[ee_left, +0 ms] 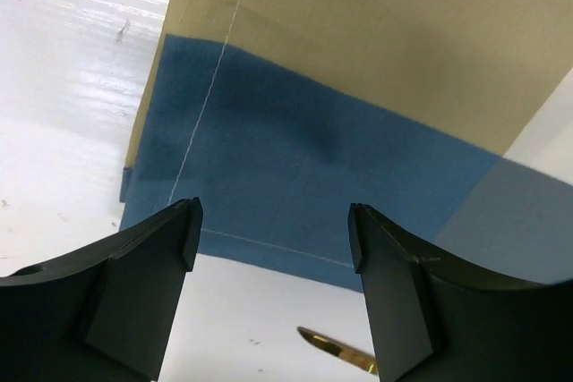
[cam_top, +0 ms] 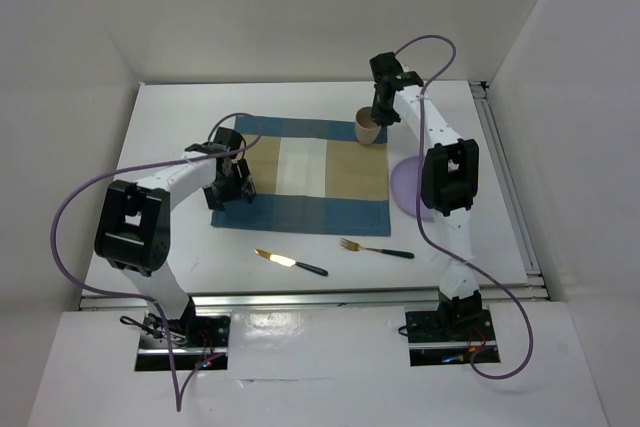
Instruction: Set the dinner table for one person
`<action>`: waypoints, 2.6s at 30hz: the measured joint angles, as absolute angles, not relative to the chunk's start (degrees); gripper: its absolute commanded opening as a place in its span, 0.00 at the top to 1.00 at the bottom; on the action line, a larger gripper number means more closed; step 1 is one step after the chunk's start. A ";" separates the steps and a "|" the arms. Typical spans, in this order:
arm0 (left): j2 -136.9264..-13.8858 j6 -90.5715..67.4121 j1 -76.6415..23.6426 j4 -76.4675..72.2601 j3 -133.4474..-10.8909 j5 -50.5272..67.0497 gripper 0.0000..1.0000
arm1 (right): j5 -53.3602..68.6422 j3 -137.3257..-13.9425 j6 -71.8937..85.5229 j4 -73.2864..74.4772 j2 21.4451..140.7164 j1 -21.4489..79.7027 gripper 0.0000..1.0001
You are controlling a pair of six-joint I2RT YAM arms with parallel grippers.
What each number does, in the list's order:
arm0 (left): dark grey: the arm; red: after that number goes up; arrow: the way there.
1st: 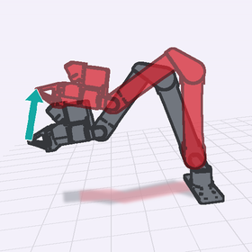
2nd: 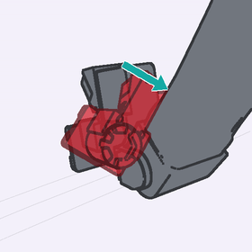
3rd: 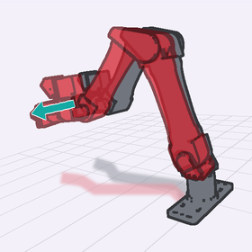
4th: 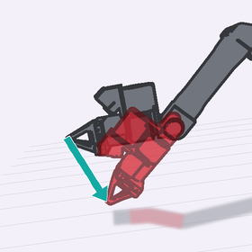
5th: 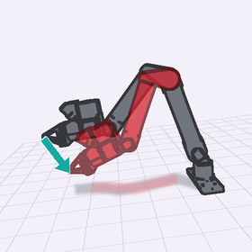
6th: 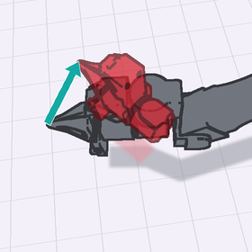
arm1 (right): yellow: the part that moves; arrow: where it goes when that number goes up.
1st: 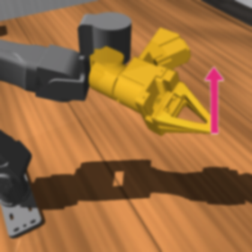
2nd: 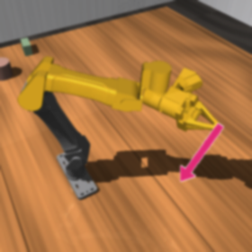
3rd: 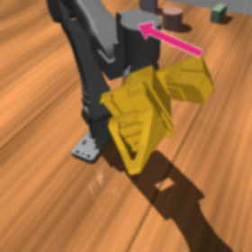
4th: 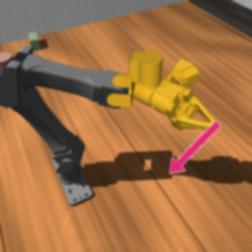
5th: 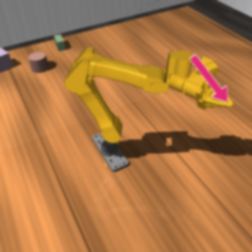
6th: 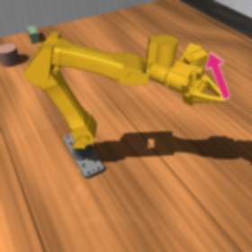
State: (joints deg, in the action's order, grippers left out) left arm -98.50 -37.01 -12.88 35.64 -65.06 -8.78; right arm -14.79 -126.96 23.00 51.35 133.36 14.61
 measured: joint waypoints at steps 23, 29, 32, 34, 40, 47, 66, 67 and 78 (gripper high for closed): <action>-91.57 -44.01 -12.95 28.51 -52.10 -7.46 0.18 | -9.87 -127.20 20.95 51.22 133.49 14.06 0.46; -90.76 -44.77 -13.21 31.51 -52.23 -7.01 0.14 | -8.62 -128.05 20.03 50.85 133.49 14.02 0.11; -89.23 -45.21 -13.76 34.85 -53.28 -7.05 0.10 | -7.90 -129.14 19.79 50.87 133.47 14.02 0.03; -87.74 -45.21 -14.17 37.26 -55.35 -7.27 0.09 | -7.62 -129.43 19.97 50.78 132.77 13.98 0.02; -81.45 -44.77 -14.85 41.21 -63.42 -9.15 0.03 | -7.27 -115.61 22.06 47.31 118.50 12.23 0.02; -76.29 -42.26 -15.79 44.27 -70.15 -10.83 0.02 | -6.57 -79.00 30.59 37.76 85.17 2.37 0.07; -75.33 -39.07 -21.82 45.06 -70.35 -8.73 0.03 | 4.21 -39.68 49.12 23.68 80.64 -12.40 0.23; -75.05 -39.05 -21.85 45.01 -70.35 -8.73 0.03 | 4.69 -39.90 49.54 22.81 81.19 -12.40 0.30; -73.63 -38.65 -22.22 47.22 -73.28 -8.84 0.17 | 3.27 -39.70 51.86 21.89 71.31 -12.43 1.00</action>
State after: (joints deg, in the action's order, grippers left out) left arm -73.63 -38.65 -22.22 47.22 -73.28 -8.84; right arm 3.27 -39.70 51.86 21.89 71.31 -12.43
